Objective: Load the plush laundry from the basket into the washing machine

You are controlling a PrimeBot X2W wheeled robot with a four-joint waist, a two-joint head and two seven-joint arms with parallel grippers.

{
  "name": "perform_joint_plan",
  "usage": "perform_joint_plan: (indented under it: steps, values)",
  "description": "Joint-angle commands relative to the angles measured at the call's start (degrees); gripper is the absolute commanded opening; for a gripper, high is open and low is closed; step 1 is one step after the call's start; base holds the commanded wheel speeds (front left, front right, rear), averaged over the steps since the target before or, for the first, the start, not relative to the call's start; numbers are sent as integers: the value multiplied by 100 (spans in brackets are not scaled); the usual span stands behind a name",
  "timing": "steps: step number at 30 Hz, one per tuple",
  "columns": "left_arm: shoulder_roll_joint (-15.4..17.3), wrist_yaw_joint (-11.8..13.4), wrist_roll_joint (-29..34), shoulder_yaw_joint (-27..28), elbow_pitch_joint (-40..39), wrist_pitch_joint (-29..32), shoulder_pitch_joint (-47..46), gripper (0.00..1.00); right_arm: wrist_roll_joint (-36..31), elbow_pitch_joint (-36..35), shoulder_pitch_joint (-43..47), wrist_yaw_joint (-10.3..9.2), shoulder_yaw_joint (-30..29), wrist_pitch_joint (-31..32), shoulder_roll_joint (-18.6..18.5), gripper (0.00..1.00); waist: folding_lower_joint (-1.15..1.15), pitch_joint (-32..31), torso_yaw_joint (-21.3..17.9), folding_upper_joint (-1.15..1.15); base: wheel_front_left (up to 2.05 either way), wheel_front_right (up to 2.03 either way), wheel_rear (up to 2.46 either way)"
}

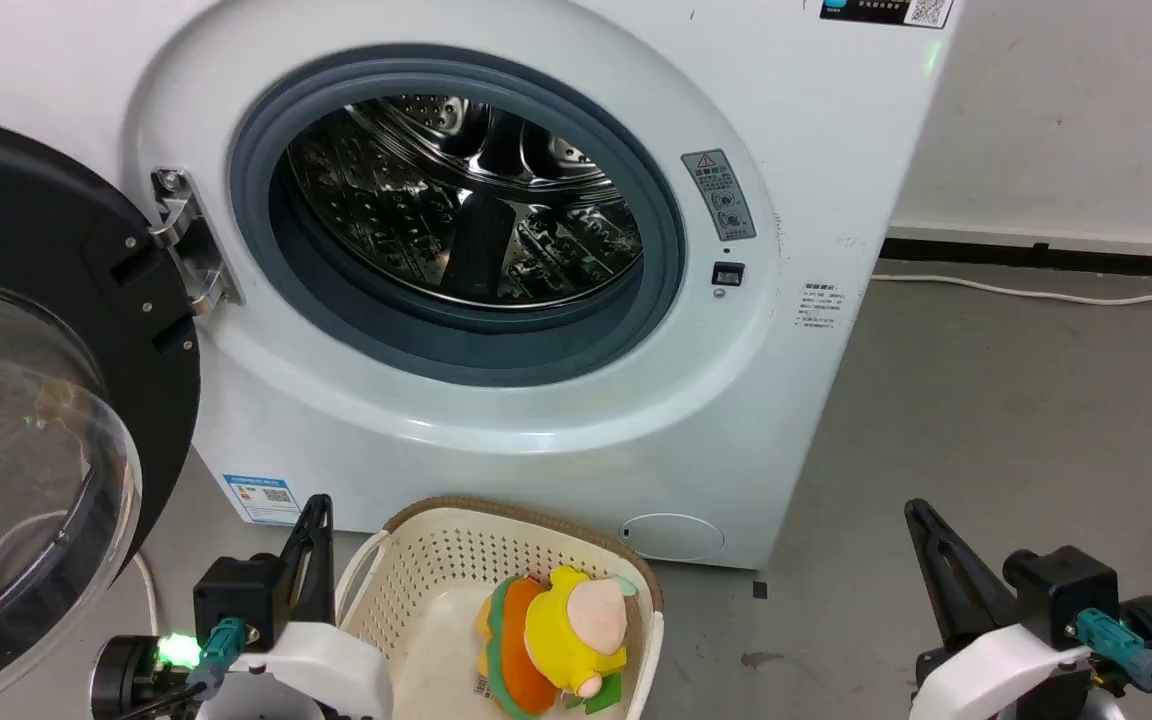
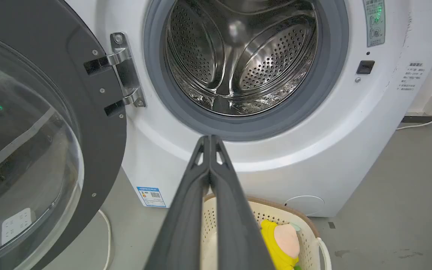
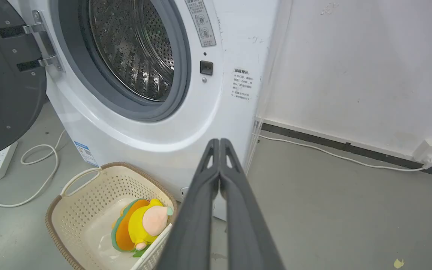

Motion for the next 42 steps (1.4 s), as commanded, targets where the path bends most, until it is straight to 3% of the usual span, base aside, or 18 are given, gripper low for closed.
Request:
perform_joint_plan:
  steps: [1, 42]
  values:
    - [-1, -31, 15, 13, -25, 2, -4, 0, -29, -19, -67, -5, -15, 3, 2, 0, 0, 0, 0, 0, 0, 0, 0]
    - [-1, -31, 15, 13, -25, 2, -4, 0, -29, -19, -67, -5, -15, 3, 2, 0, 0, 0, 0, 0, 0, 0, 0]
